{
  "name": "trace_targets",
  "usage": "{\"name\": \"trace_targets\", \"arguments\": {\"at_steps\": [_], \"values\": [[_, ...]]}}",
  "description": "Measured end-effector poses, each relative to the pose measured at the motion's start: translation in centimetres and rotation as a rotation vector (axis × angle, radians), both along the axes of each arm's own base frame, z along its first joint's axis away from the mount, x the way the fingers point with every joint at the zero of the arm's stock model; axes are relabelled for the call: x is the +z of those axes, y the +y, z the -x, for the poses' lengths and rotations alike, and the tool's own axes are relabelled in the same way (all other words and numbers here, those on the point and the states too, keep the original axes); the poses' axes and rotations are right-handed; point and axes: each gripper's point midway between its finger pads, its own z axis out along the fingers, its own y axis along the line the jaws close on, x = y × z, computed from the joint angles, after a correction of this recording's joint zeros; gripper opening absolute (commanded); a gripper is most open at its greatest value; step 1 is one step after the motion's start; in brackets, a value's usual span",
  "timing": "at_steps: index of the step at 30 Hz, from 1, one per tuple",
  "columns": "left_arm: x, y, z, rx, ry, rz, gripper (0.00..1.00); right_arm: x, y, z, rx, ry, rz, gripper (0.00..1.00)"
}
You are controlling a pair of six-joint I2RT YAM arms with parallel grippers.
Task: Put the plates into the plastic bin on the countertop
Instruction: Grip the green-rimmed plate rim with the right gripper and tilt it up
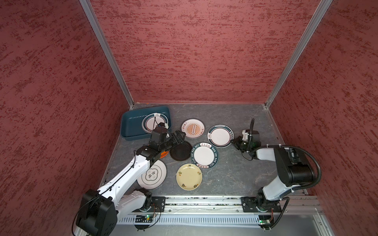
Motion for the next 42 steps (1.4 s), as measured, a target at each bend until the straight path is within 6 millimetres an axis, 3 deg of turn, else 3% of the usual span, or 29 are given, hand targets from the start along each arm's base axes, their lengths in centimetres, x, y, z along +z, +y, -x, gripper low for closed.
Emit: {"name": "trace_targets", "arguments": {"at_steps": [12, 23, 33, 38, 42], "values": [[0.0, 0.0, 0.0, -0.001, 0.0, 0.001, 0.99, 2.2, -1.3, 2.0, -0.062, -0.025, 0.018, 0.0], [-0.5, -0.3, 0.0, -0.017, 0.014, 0.003, 0.99, 7.7, -1.6, 4.0, -0.105, -0.174, -0.032, 0.0], [-0.7, -0.9, 0.3, -0.038, 0.009, 0.017, 0.99, 14.4, -1.3, 5.4, -0.13, -0.337, -0.136, 0.0], [-0.4, -2.5, 0.4, -0.084, -0.027, 0.044, 0.99, 14.5, -0.9, 5.7, -0.129, -0.321, -0.195, 0.0], [-0.8, -4.3, 0.4, -0.133, -0.034, 0.054, 0.99, 12.6, -0.4, 5.8, -0.122, -0.253, -0.24, 0.0]]}}
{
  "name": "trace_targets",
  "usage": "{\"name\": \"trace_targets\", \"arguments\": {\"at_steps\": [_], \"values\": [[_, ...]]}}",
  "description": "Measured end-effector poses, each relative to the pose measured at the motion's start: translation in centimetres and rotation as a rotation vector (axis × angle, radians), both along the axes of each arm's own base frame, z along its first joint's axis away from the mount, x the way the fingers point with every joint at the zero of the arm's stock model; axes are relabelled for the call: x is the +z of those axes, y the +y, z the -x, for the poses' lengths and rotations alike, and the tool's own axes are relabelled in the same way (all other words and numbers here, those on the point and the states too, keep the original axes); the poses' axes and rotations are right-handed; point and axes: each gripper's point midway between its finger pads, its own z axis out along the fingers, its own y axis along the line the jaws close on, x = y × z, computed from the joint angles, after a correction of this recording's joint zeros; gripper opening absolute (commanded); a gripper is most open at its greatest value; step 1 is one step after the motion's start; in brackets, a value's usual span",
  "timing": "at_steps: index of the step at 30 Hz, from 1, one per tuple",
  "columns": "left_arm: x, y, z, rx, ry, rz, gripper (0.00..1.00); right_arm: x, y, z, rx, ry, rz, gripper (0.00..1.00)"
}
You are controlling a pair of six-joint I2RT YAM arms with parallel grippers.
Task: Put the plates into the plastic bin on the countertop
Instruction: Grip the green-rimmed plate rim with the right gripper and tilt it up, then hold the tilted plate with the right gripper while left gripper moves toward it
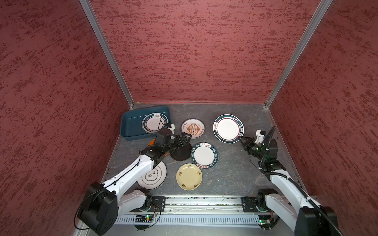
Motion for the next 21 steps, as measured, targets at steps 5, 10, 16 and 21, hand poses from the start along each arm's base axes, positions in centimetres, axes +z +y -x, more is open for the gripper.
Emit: {"name": "trace_targets", "arguments": {"at_steps": [5, 10, 16, 21], "values": [[-0.1, -1.8, 0.0, -0.048, -0.023, 0.021, 0.99, -1.9, 0.6, 0.2, 0.024, 0.06, -0.056, 0.0], [0.3, -3.2, -0.4, -0.078, -0.06, 0.053, 0.99, -1.6, 1.1, -0.2, 0.043, 0.048, -0.092, 0.0], [0.0, -4.5, -0.5, -0.113, -0.064, 0.075, 0.99, -1.5, 1.5, -0.5, 0.063, 0.044, -0.118, 0.0], [-0.3, -5.1, -0.6, -0.122, -0.058, 0.081, 0.99, -1.5, 1.8, -0.5, 0.076, 0.047, -0.127, 0.0]]}}
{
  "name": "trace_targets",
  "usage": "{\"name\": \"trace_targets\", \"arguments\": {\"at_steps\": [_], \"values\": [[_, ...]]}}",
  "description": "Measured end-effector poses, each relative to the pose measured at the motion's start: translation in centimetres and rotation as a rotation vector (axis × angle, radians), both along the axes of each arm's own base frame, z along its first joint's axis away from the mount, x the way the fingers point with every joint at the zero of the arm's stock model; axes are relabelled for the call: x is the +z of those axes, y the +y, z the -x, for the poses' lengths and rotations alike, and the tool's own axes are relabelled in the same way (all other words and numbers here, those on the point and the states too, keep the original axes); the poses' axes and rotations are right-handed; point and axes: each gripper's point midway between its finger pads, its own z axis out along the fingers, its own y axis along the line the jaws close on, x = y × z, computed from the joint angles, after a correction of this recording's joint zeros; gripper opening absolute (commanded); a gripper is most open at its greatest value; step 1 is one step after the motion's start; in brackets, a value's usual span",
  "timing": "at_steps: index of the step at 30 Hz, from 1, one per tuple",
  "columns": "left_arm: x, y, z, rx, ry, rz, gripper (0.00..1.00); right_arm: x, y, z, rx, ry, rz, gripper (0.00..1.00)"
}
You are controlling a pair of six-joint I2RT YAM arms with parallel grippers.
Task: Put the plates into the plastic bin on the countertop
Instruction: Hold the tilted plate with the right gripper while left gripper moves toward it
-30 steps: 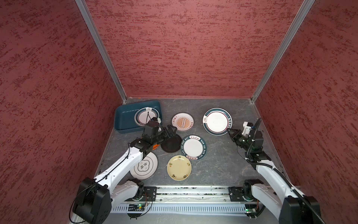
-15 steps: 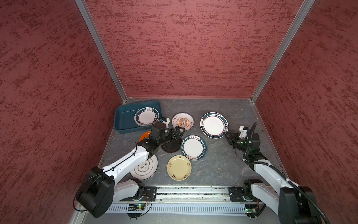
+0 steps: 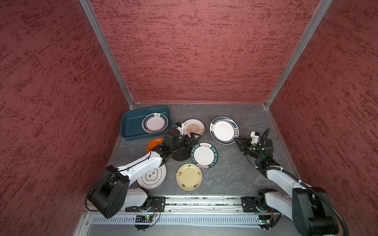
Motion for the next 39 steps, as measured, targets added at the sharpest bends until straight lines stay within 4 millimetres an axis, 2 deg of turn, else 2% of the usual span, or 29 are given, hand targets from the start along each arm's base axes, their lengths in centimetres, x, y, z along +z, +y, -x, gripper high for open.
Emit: {"name": "trace_targets", "arguments": {"at_steps": [11, 19, 26, 32, 36, 38, 39], "values": [[0.5, -2.0, -0.9, -0.036, -0.01, 0.025, 0.99, 1.3, 2.3, -0.5, 0.065, -0.023, -0.007, 0.0], [1.1, -2.7, -1.2, -0.046, -0.021, 0.041, 0.99, 0.7, 5.7, -0.1, 0.156, -0.002, -0.005, 0.0], [0.8, -2.8, -1.2, -0.043, -0.012, 0.042, 0.99, 0.5, 7.3, -0.1, 0.193, 0.008, -0.018, 0.0], [0.8, -2.7, -1.2, -0.041, -0.012, 0.042, 0.81, 1.4, 8.1, -0.2, 0.214, -0.019, -0.026, 0.0], [0.8, -2.7, -1.2, -0.036, -0.006, 0.045, 0.58, 1.3, 8.4, -0.1, 0.221, -0.016, -0.028, 0.0], [0.8, -2.7, -1.3, -0.027, 0.003, 0.052, 0.55, 1.2, 8.5, -0.1, 0.223, -0.013, -0.028, 0.0], [0.8, -2.7, -1.3, -0.023, 0.008, 0.054, 0.5, 1.1, 8.5, -0.1, 0.224, -0.011, -0.027, 0.0]]}}
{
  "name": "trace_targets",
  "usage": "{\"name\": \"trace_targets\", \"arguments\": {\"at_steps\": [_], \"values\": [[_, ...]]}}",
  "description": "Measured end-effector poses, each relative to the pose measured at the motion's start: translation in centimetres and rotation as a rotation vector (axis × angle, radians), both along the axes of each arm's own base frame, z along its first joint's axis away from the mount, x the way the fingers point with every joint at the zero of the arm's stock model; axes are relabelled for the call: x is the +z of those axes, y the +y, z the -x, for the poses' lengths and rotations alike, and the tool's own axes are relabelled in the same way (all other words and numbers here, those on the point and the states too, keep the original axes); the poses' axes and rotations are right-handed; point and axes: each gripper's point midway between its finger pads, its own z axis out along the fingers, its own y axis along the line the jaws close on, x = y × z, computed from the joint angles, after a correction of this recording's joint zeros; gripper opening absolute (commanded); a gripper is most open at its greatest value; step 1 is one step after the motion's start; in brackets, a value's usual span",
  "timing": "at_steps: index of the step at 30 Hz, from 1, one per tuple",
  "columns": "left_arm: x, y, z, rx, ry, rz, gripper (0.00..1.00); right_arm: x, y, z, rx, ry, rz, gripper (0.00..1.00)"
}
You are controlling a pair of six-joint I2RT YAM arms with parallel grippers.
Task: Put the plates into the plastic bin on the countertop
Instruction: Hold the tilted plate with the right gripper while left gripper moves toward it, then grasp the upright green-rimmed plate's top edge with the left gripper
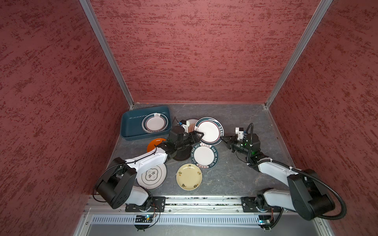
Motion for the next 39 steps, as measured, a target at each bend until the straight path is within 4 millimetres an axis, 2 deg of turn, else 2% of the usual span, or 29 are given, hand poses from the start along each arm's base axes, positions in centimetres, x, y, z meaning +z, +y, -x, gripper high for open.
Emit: {"name": "trace_targets", "arguments": {"at_steps": [2, 4, 5, 10, 14, 18, 22, 26, 29, 35, 39], "values": [[-0.2, 0.0, 0.0, 0.005, 0.008, 0.0, 0.46, -0.1, 0.0, 0.0, 0.001, 0.003, 0.001, 0.0], [-0.3, 0.1, -0.1, 0.014, 0.013, -0.001, 0.28, -0.2, 0.1, 0.0, 0.003, 0.006, 0.002, 0.0], [-0.2, 0.2, -0.2, 0.018, 0.011, -0.001, 0.25, -0.3, 0.1, 0.0, 0.003, 0.008, 0.003, 0.0], [-0.6, 0.4, -0.3, 0.031, 0.02, -0.013, 0.22, -0.8, 0.2, -0.1, 0.004, 0.022, 0.006, 0.0], [-0.7, 0.5, -0.4, 0.043, 0.026, -0.02, 0.09, -1.1, 0.3, -0.3, 0.007, 0.026, 0.007, 0.0], [-0.5, 1.0, -0.9, 0.078, 0.035, -0.01, 0.05, -1.0, 0.5, -0.3, 0.017, 0.01, 0.016, 0.0], [-0.7, 1.0, -1.0, 0.078, 0.039, -0.012, 0.0, -1.1, 0.6, -0.3, 0.018, 0.014, 0.015, 0.15], [-1.0, 0.9, -0.8, 0.069, 0.042, -0.026, 0.0, -0.9, 0.6, -0.4, 0.017, 0.017, 0.005, 0.45], [-1.5, 0.9, -0.7, 0.066, 0.048, -0.042, 0.0, -0.4, 0.7, -0.6, 0.017, 0.002, 0.003, 0.59], [-2.0, 1.1, -0.5, 0.066, 0.06, -0.061, 0.0, -0.2, 0.7, -0.7, 0.018, -0.005, 0.004, 0.73], [-2.2, 1.2, -0.5, 0.068, 0.059, -0.073, 0.0, -0.2, 0.7, -0.7, 0.019, -0.008, 0.007, 0.77]]}}
